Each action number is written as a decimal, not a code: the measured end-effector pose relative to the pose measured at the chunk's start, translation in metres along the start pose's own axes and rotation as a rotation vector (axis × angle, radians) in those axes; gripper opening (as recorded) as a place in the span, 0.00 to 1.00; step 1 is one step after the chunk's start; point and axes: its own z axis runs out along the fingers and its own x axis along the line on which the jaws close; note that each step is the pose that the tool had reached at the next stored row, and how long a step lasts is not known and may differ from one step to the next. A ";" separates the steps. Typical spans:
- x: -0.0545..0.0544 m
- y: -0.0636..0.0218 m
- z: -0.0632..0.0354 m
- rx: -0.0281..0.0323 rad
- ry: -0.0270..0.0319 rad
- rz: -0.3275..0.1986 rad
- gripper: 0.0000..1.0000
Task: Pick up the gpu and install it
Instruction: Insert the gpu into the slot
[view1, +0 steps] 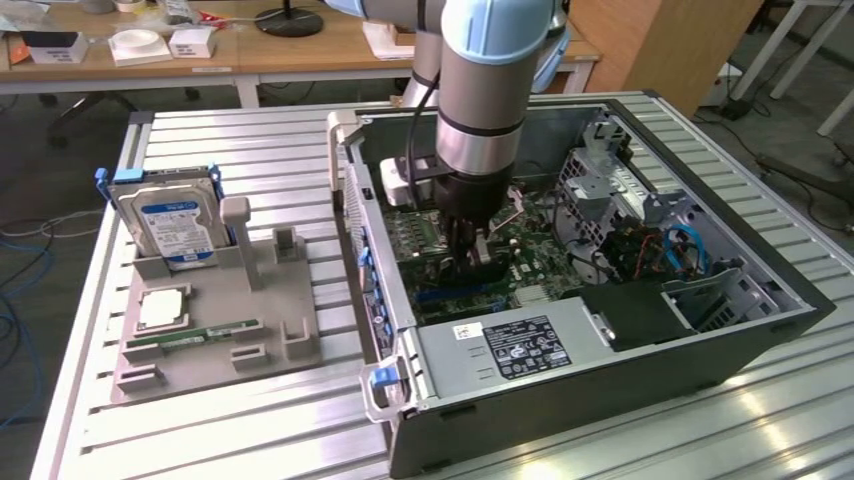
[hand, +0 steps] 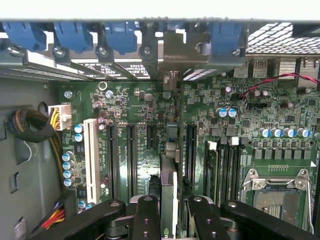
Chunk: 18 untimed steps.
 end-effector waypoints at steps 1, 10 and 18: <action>0.000 0.0001 0.0002 -0.0001 0.0002 0.000 0.26; 0.000 0.0001 0.0003 -0.0001 0.0000 0.000 0.26; 0.000 0.0001 0.0004 -0.0001 0.0000 0.000 0.26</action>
